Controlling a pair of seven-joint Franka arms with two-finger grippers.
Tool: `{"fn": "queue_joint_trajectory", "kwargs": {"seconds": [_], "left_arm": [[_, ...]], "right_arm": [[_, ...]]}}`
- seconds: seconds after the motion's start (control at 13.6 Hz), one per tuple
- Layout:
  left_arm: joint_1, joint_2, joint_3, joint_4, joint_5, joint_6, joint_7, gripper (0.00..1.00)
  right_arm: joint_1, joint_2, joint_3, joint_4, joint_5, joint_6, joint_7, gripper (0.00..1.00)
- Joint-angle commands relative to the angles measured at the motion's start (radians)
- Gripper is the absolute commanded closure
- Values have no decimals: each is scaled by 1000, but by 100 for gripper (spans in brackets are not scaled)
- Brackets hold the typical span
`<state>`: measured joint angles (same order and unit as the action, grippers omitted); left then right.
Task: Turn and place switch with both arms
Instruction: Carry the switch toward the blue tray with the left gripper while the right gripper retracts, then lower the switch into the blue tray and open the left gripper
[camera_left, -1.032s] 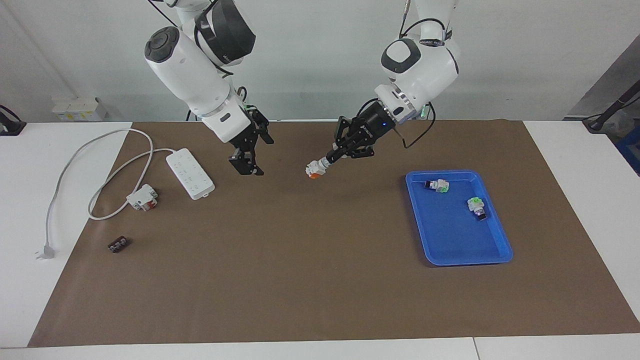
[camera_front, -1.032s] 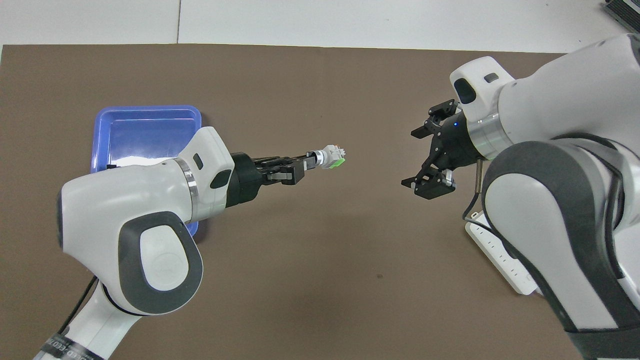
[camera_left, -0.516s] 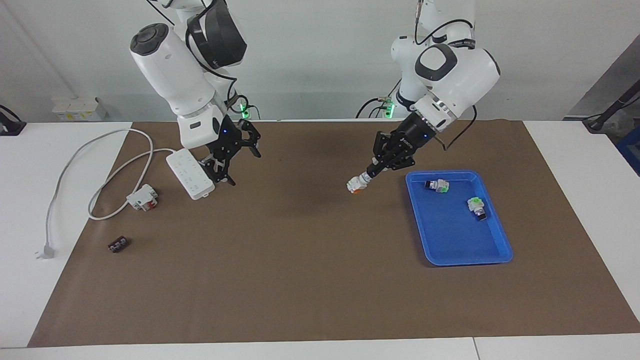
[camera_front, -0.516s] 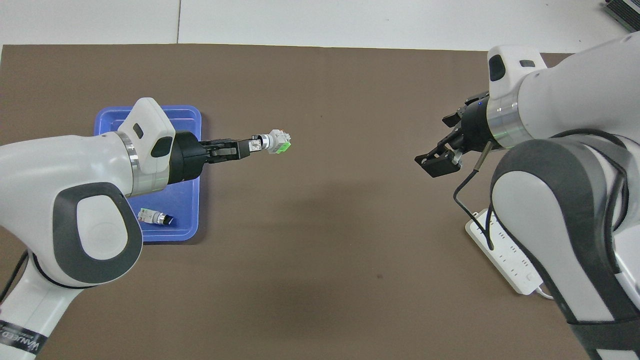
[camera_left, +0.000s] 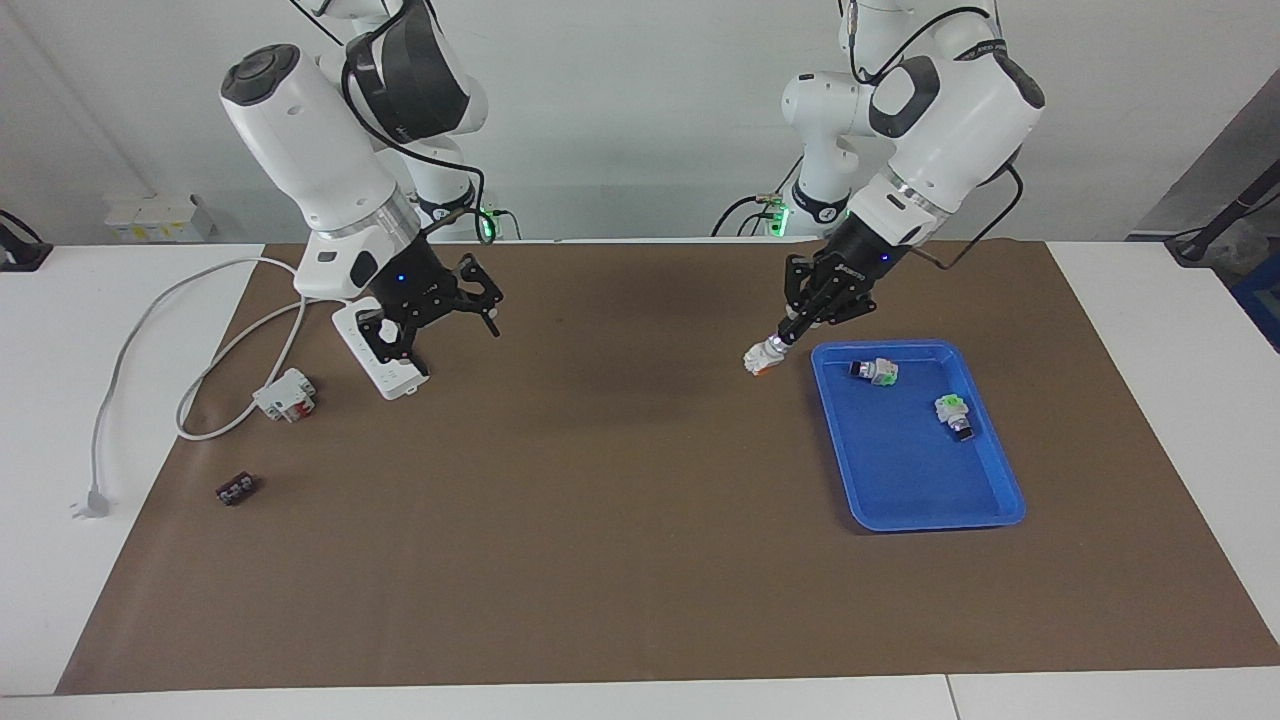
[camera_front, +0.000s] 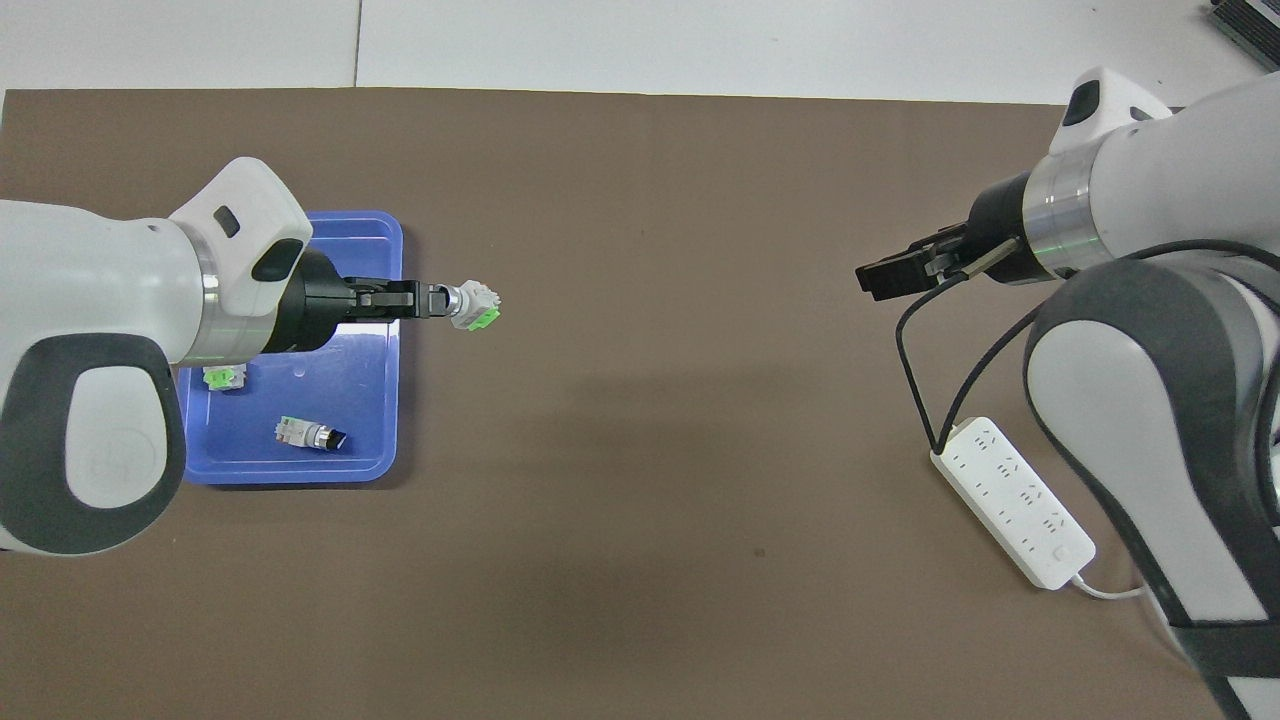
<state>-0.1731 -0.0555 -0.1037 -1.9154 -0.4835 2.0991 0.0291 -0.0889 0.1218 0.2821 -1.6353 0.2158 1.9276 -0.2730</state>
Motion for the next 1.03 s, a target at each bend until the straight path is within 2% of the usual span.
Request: {"fn": "queue_joint_trajectory", "kwargs": {"seconds": [0.0,0.15,0.29,0.44,0.74,0.96], "left_arm": [[47,-23,-5,13,148,-92,-67,100],[81,-26,-7,9,227,-126,-90,100],[118,-44,-7,-20,270,-143,-89,100],[153,-63,-8,-56,325,-142,-86,100],[216,-96,-8,-178,410,-119,-80,100],[253,-98,-10,-270,413,-39,-77,100]], "right_arm": [[-20,-10,9,-3,-33,8,92,0],[-3,-20,-10,-1,-99,4,161,0],[52,-43,-78,-1,-151,-2,230,0],[63,-59,-115,-1,-153,-22,258,0],[115,-99,-273,-1,-151,-119,331,0],[123,-117,-322,-1,-154,-191,366,0]]}}
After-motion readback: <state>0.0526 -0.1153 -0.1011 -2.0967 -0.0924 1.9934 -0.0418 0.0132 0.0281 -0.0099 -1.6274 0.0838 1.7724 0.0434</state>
